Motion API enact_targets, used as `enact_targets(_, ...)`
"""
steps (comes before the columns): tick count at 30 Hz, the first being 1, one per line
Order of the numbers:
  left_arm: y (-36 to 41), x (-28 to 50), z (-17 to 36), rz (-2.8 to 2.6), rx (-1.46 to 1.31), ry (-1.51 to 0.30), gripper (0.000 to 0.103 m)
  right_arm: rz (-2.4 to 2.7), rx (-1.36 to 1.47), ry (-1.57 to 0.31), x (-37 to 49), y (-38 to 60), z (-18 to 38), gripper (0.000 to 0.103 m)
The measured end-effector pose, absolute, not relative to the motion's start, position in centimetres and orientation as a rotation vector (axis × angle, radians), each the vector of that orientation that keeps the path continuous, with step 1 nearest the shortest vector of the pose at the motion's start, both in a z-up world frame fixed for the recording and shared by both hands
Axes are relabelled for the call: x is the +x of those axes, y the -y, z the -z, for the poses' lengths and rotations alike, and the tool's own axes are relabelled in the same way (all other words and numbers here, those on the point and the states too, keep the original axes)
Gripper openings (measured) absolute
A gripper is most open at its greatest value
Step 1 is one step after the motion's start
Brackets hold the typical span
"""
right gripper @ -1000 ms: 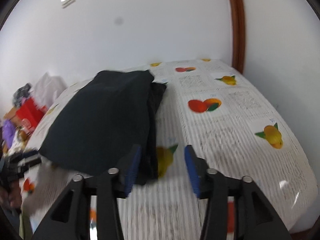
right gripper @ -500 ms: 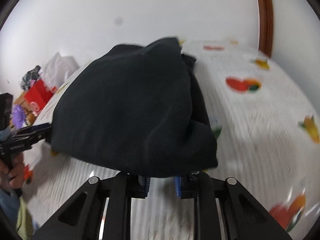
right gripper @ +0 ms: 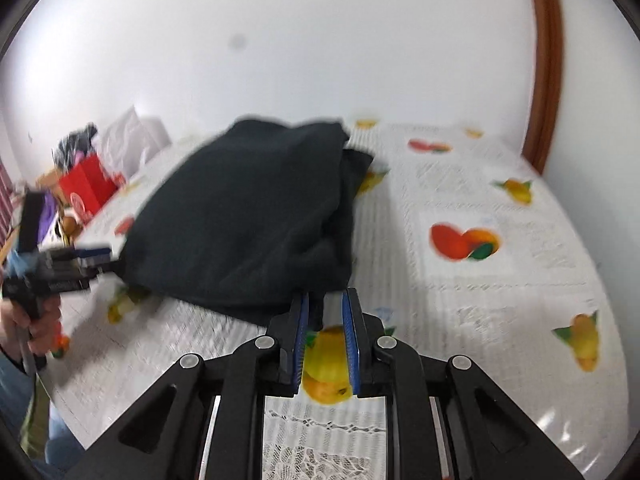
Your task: Fold small clothes
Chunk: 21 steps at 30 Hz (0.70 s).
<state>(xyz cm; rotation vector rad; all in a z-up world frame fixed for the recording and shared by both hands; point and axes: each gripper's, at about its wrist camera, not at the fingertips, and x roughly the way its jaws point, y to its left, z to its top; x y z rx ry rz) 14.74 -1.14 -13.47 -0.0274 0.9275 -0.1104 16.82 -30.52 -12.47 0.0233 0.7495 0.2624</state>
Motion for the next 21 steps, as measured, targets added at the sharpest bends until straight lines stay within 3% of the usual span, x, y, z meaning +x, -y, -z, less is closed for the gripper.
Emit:
enact_targets(6,1.6,13.5,11.3,0.084,-0.039,-0.897,0.062,-0.261,0.020,-0.697,18.4,28.4,12.0,0.018)
enact_targets(11,1.7,12.3,9.2,0.082,-0.063,-0.868,0.062,-0.181,0.027,-0.817,19.0,28.2,15.7,0.018)
enact_targets(15,2.3,10.6,6.7,0.081,-0.062,-0.832,0.065,-0.104,0.041,-0.799,16.7,28.3,12.6,0.021)
enact_targets(16,2.5,10.2,6.1,0.080,-0.060,-0.822,0.067,-0.077,0.035,-0.784,15.9,28.1,11.2,0.024)
enact_targets(18,3.0,8.7,4.5,0.074,-0.045,-0.789,0.074,-0.034,0.035,-0.759,14.4,27.7,9.0,0.049)
enact_targets(21,3.8,5.9,2.0,0.071,-0.021,-0.739,0.083,-0.011,0.051,-0.695,11.4,27.0,5.3,0.074)
